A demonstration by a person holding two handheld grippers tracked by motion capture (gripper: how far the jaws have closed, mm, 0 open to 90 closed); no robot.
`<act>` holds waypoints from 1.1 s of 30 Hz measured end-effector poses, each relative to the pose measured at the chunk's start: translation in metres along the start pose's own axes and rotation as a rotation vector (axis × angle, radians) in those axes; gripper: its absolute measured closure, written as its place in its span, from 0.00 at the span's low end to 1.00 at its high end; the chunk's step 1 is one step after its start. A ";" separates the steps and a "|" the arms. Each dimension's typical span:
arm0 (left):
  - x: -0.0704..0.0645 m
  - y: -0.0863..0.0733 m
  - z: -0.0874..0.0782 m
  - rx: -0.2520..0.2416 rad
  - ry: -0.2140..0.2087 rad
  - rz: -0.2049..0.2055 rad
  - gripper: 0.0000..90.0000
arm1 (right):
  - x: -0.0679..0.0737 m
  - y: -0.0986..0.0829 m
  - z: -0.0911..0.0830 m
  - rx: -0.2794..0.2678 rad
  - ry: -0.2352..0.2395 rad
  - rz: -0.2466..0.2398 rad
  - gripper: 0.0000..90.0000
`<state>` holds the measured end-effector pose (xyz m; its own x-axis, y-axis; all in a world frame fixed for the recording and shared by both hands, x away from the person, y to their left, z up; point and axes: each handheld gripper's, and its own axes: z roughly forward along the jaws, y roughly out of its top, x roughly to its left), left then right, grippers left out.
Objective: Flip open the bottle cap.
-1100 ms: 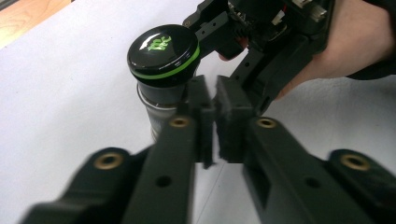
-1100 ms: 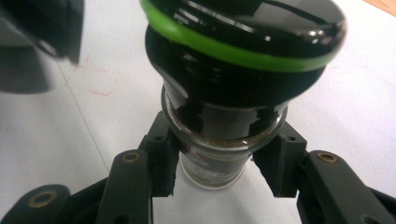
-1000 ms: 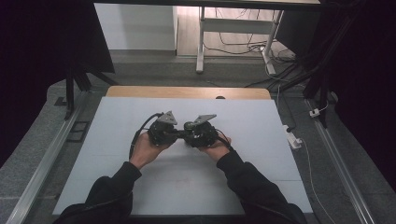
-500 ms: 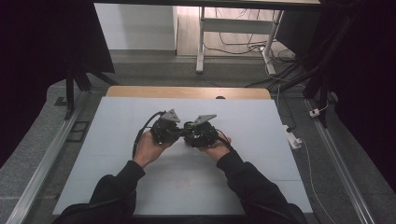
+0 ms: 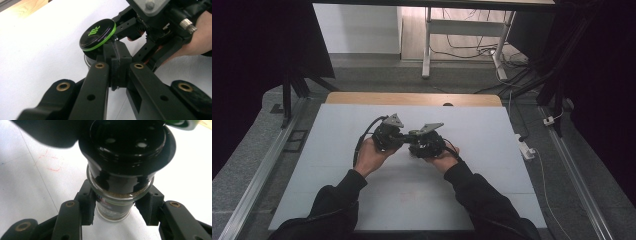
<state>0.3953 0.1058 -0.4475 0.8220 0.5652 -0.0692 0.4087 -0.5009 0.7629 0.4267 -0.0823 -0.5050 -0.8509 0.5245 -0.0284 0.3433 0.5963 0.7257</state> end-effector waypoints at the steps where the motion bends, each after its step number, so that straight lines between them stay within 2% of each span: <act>1: 0.001 0.000 0.000 0.001 0.005 -0.001 0.99 | 0.000 0.000 0.000 -0.001 0.000 0.000 0.59; 18: 0.015 0.010 -0.003 -0.004 0.042 -0.017 0.99 | 0.000 0.000 0.000 0.000 -0.004 -0.020 0.59; 26: 0.024 0.009 -0.001 0.003 0.049 -0.032 0.99 | 0.000 0.000 0.000 -0.001 -0.003 -0.018 0.59; 33: 0.023 0.008 -0.003 0.005 0.049 -0.025 0.98 | 0.000 -0.001 0.000 -0.003 -0.005 -0.018 0.59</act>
<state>0.4161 0.1165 -0.4407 0.7913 0.6087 -0.0566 0.4308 -0.4896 0.7581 0.4260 -0.0828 -0.5054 -0.8551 0.5165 -0.0448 0.3267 0.6040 0.7269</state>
